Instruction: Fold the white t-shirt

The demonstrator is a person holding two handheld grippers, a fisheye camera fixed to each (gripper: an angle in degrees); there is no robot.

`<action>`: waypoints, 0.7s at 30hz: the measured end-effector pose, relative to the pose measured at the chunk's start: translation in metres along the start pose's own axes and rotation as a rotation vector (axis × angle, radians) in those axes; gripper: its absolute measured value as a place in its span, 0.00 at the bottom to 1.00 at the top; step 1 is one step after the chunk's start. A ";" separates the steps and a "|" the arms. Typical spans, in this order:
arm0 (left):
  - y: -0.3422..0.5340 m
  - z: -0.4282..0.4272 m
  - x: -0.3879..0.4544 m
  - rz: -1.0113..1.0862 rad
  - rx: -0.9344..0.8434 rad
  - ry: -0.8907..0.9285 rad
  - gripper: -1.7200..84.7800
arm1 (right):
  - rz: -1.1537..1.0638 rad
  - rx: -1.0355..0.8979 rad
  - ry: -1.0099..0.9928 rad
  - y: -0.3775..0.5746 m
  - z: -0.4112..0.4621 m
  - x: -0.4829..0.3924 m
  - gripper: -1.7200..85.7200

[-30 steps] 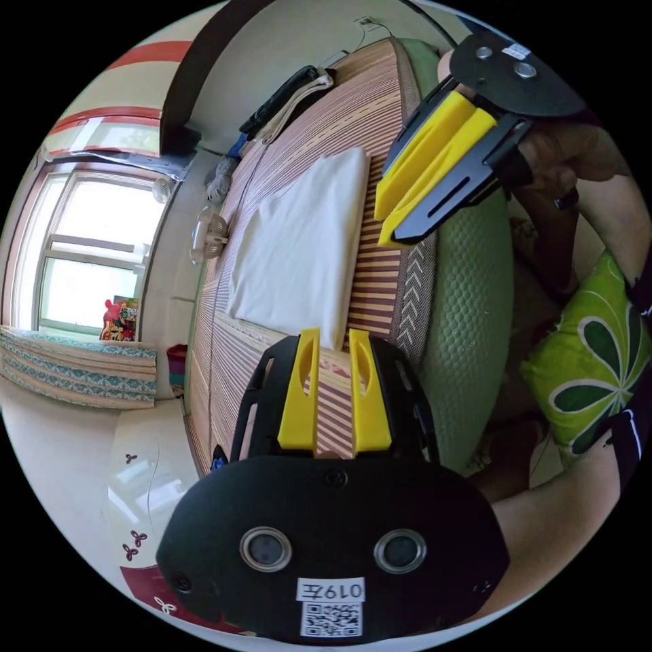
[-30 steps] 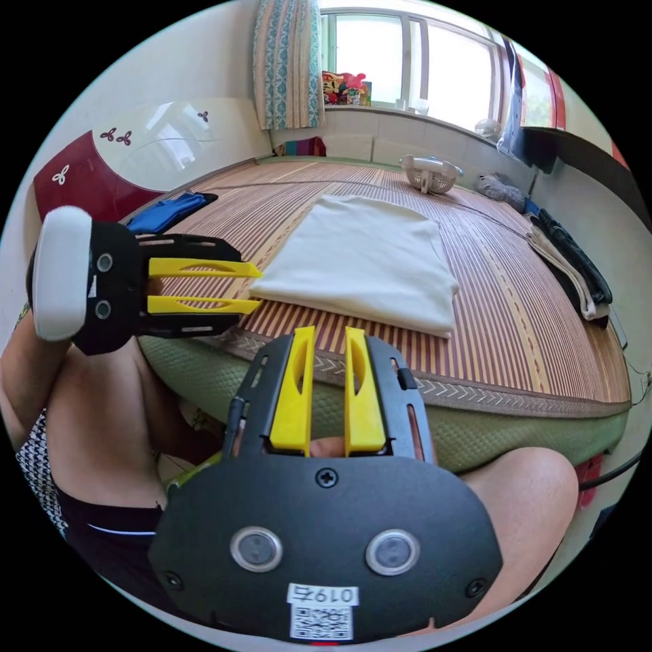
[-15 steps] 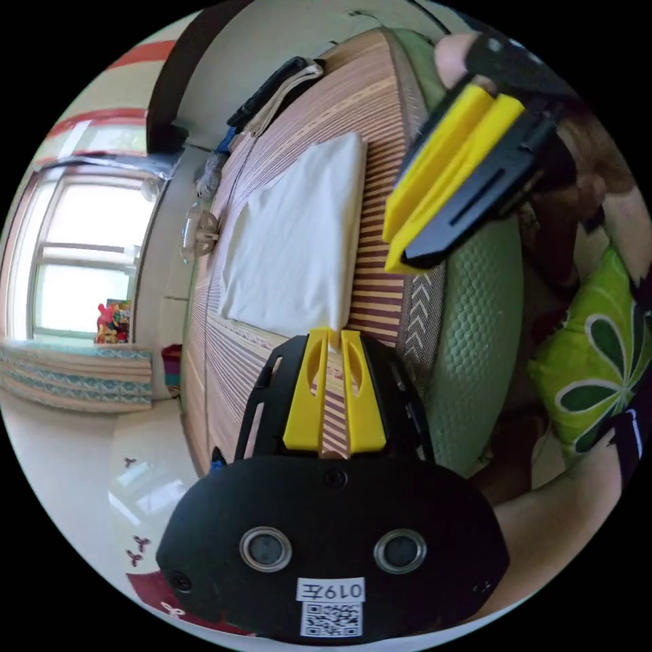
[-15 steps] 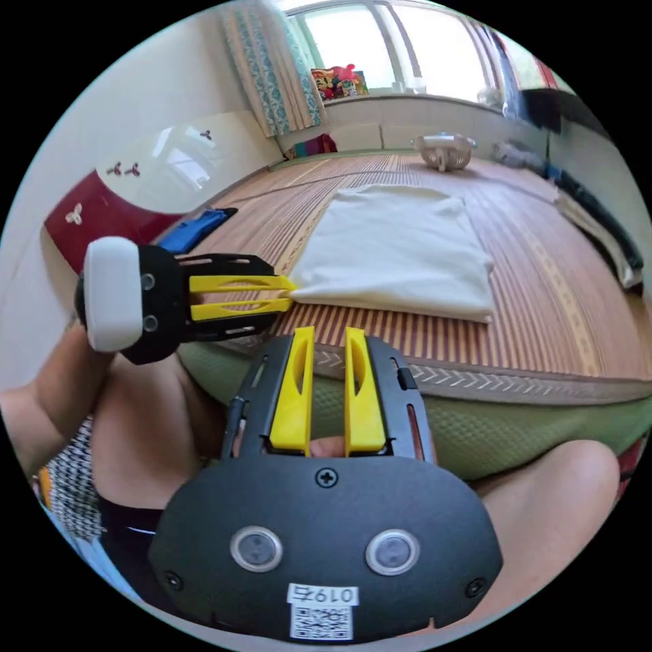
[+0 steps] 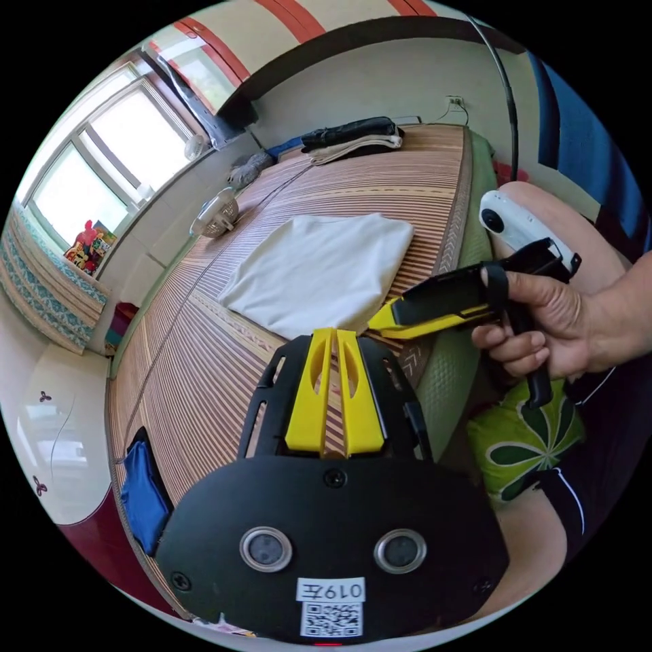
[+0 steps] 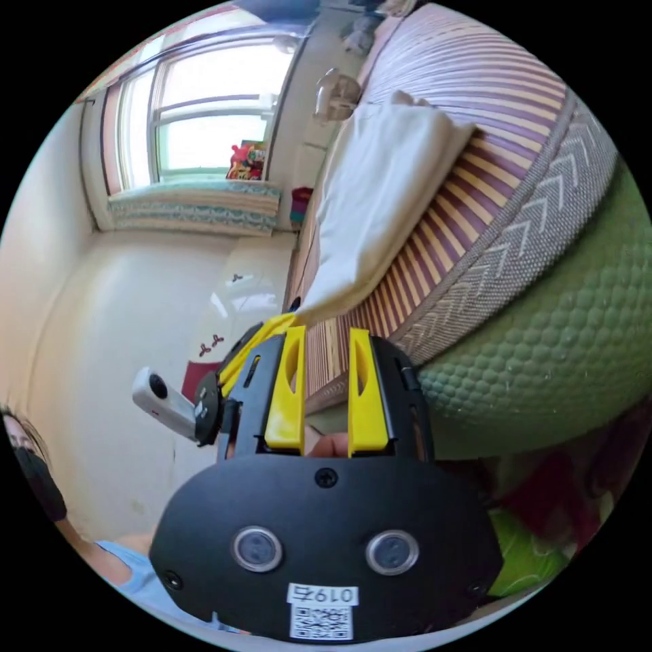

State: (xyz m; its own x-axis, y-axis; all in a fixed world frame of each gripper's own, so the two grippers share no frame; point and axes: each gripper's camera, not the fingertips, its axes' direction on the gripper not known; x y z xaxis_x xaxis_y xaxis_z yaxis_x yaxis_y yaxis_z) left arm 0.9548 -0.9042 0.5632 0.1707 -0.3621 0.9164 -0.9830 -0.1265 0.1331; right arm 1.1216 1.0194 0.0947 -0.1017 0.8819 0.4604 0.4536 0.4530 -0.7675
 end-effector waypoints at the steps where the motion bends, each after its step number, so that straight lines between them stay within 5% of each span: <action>1: 0.002 -0.002 0.001 0.006 0.002 0.001 0.03 | 0.024 0.007 0.001 -0.008 -0.001 -0.004 0.14; 21: 0.004 0.013 -0.004 0.282 -0.036 -0.117 0.07 | 0.280 0.130 0.105 -0.071 -0.001 -0.065 0.13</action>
State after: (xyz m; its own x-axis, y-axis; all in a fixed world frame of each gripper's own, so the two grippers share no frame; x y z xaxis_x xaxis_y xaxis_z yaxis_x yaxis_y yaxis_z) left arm 0.9515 -0.9156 0.5554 -0.1050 -0.4824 0.8697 -0.9941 0.0262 -0.1055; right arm 1.0963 0.9299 0.1200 0.1062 0.9592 0.2622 0.3332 0.2141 -0.9182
